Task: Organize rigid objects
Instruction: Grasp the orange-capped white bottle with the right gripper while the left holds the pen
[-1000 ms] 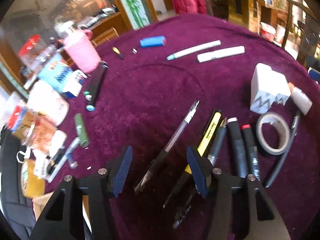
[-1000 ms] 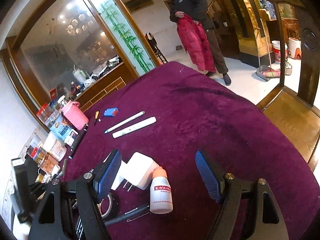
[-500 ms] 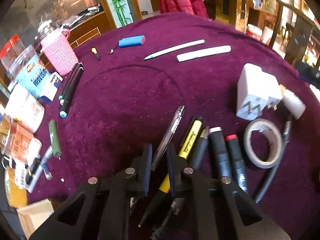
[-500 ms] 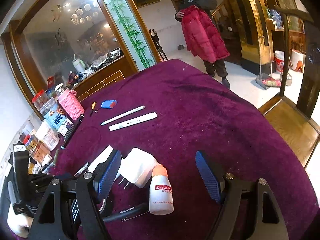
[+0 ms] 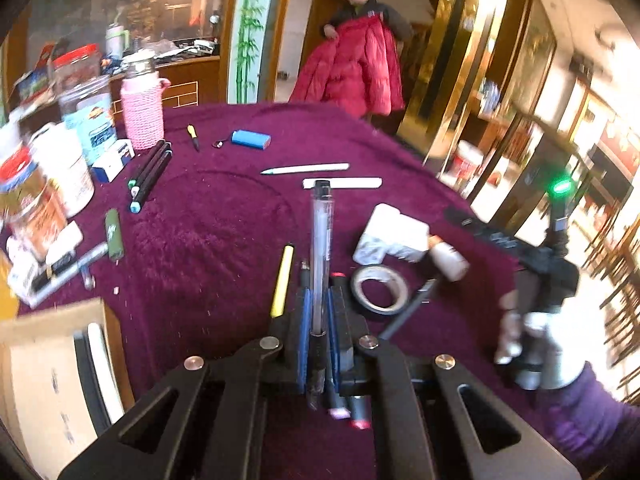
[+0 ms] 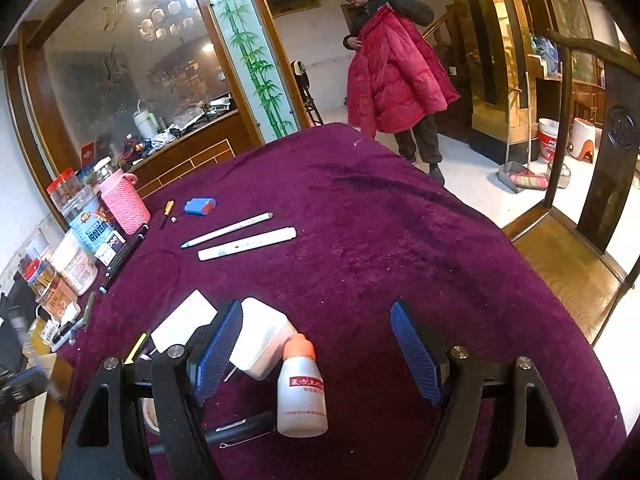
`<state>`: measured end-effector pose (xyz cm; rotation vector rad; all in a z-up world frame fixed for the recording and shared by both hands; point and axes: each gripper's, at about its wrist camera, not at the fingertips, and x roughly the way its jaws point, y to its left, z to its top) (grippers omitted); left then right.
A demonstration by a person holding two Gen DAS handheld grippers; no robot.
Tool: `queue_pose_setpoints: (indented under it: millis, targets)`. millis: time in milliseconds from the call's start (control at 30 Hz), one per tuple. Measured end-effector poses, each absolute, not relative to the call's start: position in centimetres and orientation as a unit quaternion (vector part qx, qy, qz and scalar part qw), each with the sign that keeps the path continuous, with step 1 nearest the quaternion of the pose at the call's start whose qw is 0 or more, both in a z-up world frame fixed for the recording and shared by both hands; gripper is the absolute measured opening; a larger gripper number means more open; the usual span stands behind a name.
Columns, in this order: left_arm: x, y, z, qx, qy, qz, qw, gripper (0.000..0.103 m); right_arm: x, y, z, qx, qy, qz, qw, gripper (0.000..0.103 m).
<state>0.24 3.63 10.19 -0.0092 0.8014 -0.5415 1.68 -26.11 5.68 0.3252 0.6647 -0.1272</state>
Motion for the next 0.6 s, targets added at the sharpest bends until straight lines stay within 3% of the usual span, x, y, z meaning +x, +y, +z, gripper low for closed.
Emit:
queue_pose_setpoints:
  millis: [267, 600]
  targets:
    - [-5.4, 7.1, 11.7, -0.072, 0.350, -0.262, 0.897, 0.008, 2.0, -26.6, 5.0, 0.167, 0.336, -0.065, 0.925, 0.080]
    - [-9.9, 10.1, 12.3, -0.123, 0.330, -0.277, 0.894, 0.008, 2.3, -30.3, 3.0, 0.287, 0.377, -0.026, 0.880, 0.080]
